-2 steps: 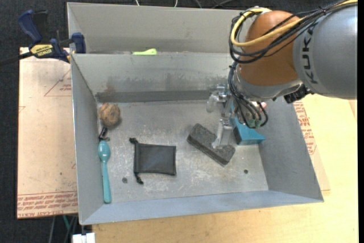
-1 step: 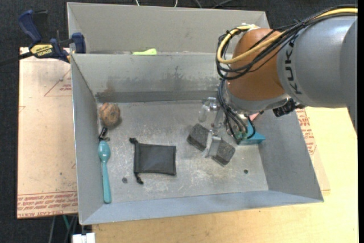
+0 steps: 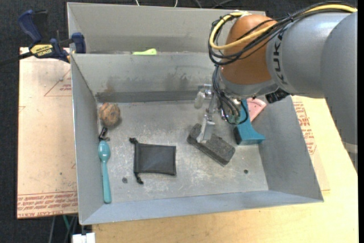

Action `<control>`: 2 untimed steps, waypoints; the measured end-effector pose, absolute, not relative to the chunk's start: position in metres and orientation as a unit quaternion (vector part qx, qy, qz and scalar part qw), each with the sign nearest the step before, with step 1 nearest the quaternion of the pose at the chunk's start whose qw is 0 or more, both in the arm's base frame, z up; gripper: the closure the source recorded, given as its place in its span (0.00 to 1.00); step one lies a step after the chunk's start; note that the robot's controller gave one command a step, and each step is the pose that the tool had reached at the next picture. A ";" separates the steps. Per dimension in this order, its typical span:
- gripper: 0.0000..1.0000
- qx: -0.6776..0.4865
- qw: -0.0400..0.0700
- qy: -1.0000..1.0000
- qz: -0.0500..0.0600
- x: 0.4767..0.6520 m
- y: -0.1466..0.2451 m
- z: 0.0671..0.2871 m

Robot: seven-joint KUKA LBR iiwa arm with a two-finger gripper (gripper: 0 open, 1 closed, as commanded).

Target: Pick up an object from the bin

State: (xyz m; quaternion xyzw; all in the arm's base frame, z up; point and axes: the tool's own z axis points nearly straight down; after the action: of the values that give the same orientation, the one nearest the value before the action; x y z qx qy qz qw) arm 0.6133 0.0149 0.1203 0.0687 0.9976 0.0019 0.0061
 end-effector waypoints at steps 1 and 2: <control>0.00 0.080 0.008 0.997 0.003 0.612 -0.009 0.079; 1.00 0.040 0.017 0.999 0.003 0.617 -0.031 0.075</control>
Offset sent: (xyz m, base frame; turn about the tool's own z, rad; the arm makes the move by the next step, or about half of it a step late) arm -0.0008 -0.0463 -0.0503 -0.0580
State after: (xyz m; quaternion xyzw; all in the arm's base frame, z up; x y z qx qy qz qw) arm 0.6173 -0.0312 0.0751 0.0405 0.9990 0.0030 0.0167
